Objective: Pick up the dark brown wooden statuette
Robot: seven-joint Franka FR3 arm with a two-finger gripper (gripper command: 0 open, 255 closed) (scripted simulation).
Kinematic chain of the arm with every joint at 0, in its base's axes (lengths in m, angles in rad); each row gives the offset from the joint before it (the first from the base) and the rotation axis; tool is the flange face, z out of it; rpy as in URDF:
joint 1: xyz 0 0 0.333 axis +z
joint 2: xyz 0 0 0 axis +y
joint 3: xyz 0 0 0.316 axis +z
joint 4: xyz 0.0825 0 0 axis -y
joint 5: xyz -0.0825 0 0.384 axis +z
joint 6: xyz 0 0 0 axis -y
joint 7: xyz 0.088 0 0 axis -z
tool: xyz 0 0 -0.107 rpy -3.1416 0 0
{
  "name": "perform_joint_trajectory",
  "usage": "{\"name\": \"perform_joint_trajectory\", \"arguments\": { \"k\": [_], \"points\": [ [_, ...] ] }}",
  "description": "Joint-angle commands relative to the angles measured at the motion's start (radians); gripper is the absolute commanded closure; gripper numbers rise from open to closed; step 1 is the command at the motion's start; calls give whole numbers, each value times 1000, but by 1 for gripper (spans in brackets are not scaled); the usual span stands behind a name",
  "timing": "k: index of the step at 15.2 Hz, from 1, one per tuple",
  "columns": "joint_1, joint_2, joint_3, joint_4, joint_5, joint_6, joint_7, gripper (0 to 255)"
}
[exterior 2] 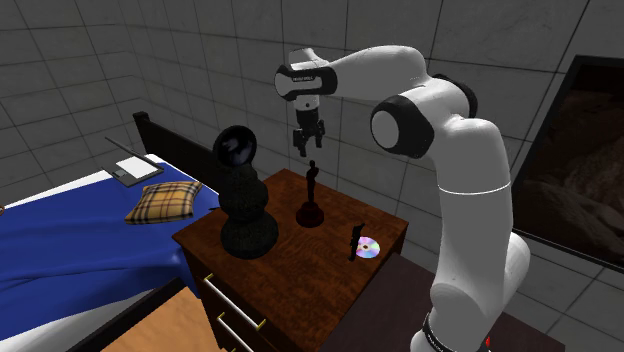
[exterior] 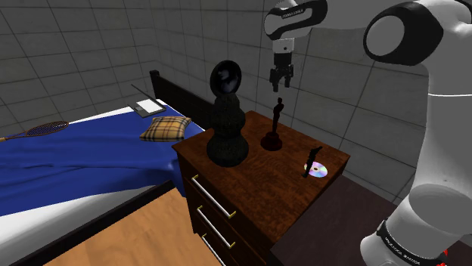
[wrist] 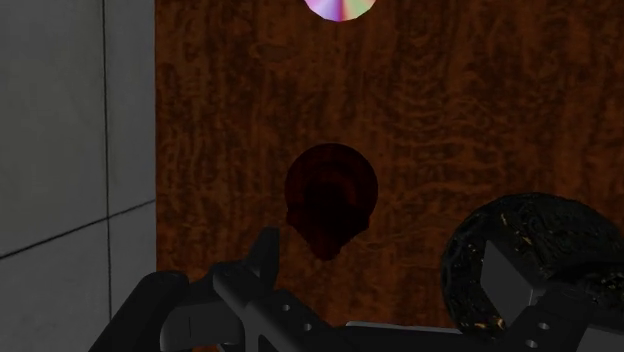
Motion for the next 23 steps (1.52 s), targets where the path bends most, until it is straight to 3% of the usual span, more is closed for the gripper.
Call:
{"name": "perform_joint_trajectory", "arguments": {
  "k": [1, 2, 11, 12, 23],
  "points": [
    [-20, 101, -4, 129, 10, -42, -9, 0],
    [-29, 144, -5, 186, 13, -62, -13, 0],
    [-26, 147, -3, 89, 14, 38, -11, 0],
    [-26, 147, -3, 87, 14, 40, -11, 255],
    [-27, 144, -3, 112, 13, 12, -11, 255]
  ]
}}
